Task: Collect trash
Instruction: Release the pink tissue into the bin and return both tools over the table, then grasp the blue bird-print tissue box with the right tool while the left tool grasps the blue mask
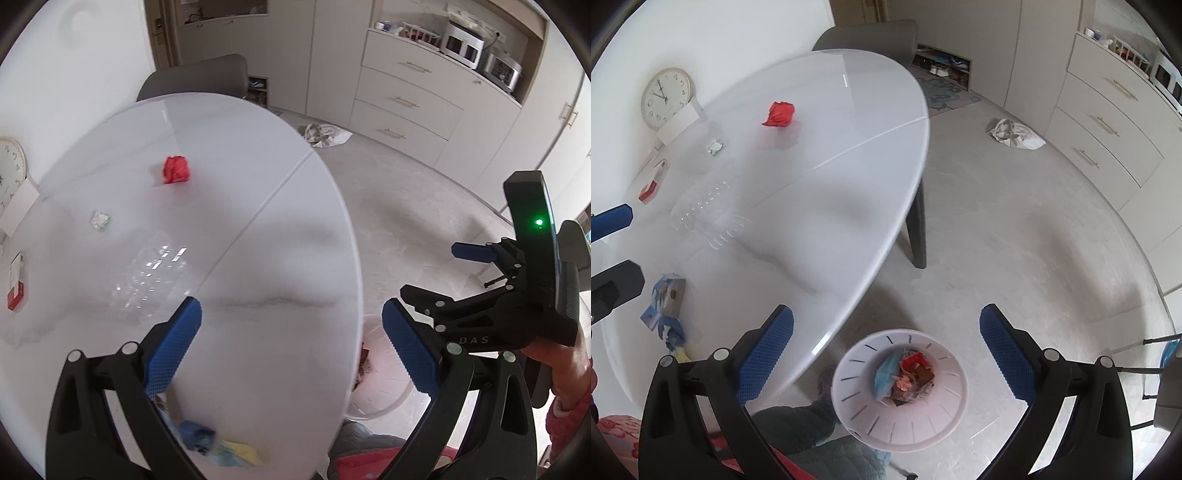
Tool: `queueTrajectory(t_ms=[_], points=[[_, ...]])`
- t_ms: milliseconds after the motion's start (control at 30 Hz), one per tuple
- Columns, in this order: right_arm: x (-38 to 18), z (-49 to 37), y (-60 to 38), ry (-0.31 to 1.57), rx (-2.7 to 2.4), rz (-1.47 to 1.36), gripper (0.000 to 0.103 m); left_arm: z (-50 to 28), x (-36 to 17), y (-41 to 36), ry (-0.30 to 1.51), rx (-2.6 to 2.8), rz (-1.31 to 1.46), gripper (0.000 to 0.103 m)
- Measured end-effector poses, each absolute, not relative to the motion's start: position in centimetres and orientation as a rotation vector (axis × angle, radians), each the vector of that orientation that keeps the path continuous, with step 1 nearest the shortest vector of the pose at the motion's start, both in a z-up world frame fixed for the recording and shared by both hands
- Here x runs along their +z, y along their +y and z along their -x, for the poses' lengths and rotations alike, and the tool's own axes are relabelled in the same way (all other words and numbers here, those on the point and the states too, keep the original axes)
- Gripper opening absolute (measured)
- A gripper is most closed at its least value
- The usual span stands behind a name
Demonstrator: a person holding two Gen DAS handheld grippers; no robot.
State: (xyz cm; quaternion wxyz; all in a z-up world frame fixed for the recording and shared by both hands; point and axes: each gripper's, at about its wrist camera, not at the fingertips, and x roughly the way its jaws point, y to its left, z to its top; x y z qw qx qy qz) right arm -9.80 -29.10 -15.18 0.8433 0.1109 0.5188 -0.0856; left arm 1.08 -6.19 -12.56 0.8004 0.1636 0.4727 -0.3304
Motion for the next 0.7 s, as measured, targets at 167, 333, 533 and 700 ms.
queueTrajectory(t_ms=[167,333,533,700], points=[[-15.1,7.7,-26.8,1.107,-0.141,-0.232,0.1,-3.7,-13.0,-3.5,1.006,-0.682,-0.356,0.094],[-15.7,6.1,-22.3,1.136,0.004,-0.183,0.1,-6.1,-13.9,2.5,1.036,-0.621,-0.314,0.094],[-16.9,3.0,-13.2,1.182,0.237,-0.109,0.1,-8.0,-15.4,10.4,1.089,-0.46,-0.278,0.094],[-18.4,0.6,-7.9,1.226,0.335,-0.098,0.1,-8.8,-16.0,15.6,1.12,-0.347,-0.213,0.094]])
